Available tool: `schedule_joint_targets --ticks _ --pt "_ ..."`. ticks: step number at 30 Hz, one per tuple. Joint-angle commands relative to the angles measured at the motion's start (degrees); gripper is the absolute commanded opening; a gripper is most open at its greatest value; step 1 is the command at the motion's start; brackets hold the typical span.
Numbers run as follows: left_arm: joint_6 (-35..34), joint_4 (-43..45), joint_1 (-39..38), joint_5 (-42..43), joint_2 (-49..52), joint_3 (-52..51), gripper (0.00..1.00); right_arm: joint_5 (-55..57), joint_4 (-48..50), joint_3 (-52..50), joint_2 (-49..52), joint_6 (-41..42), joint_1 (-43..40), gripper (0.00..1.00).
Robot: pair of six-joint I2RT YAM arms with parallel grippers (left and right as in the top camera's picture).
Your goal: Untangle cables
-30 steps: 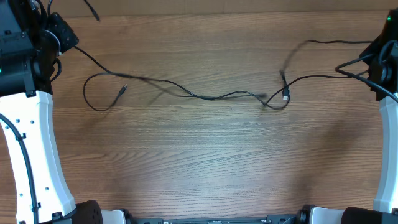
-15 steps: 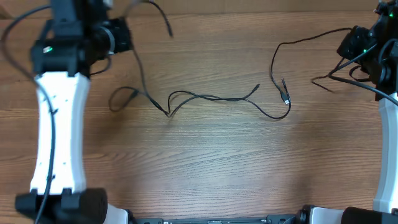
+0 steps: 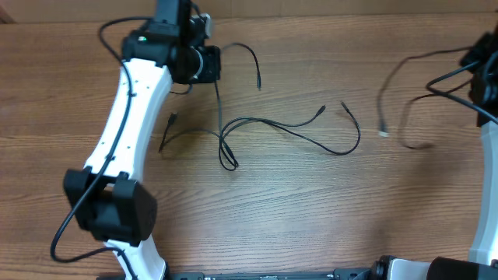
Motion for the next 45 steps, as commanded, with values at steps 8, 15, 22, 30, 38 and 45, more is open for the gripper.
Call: schedule_joint_targets --ticks 8,15,22,30,38,45 --pt "3.7 -1.3 -1.0 0.4 2.7 -0.2 0.04 -7.7 1.6 1.2 -0.3 6.7 -11.0 0.04" --pt "5.6 4.5 -0.8 6.3 2.6 0.8 0.04 -19.6 -7.9 1.1 2.3 5.4 -11.2 0.04" --pt "5.5 10.5 1.1 4.6 2.6 9.4 0.04 -22.1 -13.8 0.8 4.7 5.3 -11.2 0.04" --pt "2.1 8.3 1.6 1.3 2.6 13.1 0.41 -34.3 -15.5 0.4 4.8 -0.4 -10.7 0.19" --pt "2.1 -8.0 0.5 1.3 2.7 13.0 0.49 -35.2 -18.5 0.4 4.8 -3.4 -8.3 0.43" --pt "1.4 -20.6 -0.3 1.2 3.4 12.6 0.5 -35.2 -19.8 0.4 4.8 -3.3 -5.4 0.56"
